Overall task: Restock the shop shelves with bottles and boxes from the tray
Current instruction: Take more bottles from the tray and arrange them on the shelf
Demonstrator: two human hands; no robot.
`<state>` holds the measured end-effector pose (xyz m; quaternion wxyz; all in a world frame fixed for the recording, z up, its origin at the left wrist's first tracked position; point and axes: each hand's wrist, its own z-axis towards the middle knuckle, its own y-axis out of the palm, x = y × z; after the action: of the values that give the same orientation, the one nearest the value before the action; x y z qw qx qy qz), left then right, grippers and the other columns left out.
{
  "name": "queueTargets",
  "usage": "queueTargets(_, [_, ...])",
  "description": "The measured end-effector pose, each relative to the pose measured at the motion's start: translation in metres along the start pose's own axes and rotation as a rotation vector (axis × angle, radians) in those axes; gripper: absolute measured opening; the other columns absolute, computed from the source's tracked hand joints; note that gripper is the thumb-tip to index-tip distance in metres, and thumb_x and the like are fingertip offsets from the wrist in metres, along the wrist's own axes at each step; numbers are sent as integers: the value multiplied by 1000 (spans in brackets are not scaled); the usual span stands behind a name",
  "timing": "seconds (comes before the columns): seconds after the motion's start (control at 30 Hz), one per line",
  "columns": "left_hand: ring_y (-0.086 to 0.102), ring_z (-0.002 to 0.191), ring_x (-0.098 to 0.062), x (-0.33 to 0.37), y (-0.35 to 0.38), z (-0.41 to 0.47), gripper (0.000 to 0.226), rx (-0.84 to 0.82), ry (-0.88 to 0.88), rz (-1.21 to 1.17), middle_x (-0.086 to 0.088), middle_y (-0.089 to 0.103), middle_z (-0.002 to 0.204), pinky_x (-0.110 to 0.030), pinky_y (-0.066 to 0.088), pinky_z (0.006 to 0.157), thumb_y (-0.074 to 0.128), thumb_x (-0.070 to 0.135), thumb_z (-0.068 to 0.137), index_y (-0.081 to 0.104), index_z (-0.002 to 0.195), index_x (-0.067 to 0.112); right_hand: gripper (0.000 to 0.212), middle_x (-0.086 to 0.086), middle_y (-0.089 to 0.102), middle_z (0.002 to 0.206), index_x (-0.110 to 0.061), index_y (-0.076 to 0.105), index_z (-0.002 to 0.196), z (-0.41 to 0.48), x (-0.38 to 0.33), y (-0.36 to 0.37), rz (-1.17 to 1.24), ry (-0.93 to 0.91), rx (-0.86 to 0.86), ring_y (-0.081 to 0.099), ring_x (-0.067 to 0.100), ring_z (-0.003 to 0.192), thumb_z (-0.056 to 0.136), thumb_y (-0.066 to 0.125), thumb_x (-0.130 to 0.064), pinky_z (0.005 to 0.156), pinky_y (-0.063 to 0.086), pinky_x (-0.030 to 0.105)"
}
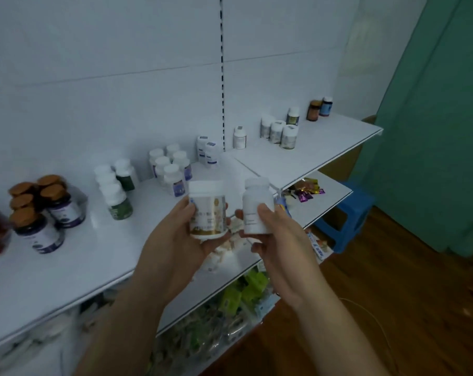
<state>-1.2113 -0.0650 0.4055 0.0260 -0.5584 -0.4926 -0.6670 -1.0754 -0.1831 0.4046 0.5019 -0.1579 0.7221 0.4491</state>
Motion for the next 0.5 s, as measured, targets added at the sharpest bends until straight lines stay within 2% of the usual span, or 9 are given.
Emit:
queueTargets(0.07, [63, 123, -39, -11, 26, 14, 50, 51, 43, 20, -26, 62, 141, -47, 58, 100, 56, 31, 96, 60, 141, 10, 35, 8, 77, 119, -22, 69, 127, 20, -15, -29, -138, -4, -13, 69, 19, 100, 96, 67, -38, 71, 48, 28])
queueTargets(0.13, [66, 118, -37, -21, 48, 25, 49, 112, 63, 36, -26, 63, 140, -44, 61, 95, 58, 33, 92, 62, 136, 11, 31, 5, 78, 115, -21, 70, 125, 39, -28, -50, -201, 6, -40, 71, 14, 94, 99, 66, -37, 67, 49, 23])
queueTargets(0.2, [67, 115, -35, -29, 63, 34, 52, 162, 87, 30, -25, 63, 140, -41, 64, 87, 58, 33, 93, 60, 139, 10, 40, 3, 79, 109, -18, 70, 124, 59, -41, -63, -176, 6, -83, 73, 11, 89, 91, 71, -40, 69, 53, 20])
queueTargets(0.3, [70, 105, -29, -38, 80, 44, 55, 213, 139, 60, -22, 67, 136, -35, 63, 79, 58, 33, 94, 57, 143, 9, 54, 1, 78, 108, -23, 71, 121, 91, -50, -73, -256, -37, -148, 75, 16, 98, 74, 77, -49, 82, 59, 31])
queueTargets(0.4, [70, 103, -28, -43, 86, 50, 51, 251, 178, 98, -18, 70, 125, -38, 64, 81, 61, 32, 92, 61, 139, 10, 45, -6, 76, 112, -30, 68, 121, 132, -46, -79, -416, -66, -208, 75, 12, 101, 81, 84, -44, 87, 62, 38])
queueTargets(0.5, [70, 105, -29, -43, 81, 59, 53, 317, 204, 106, -17, 70, 121, -41, 64, 84, 61, 32, 93, 59, 140, 8, 44, -11, 72, 115, -29, 64, 128, 181, -32, -78, -597, -95, -262, 73, 9, 99, 88, 82, -36, 89, 60, 38])
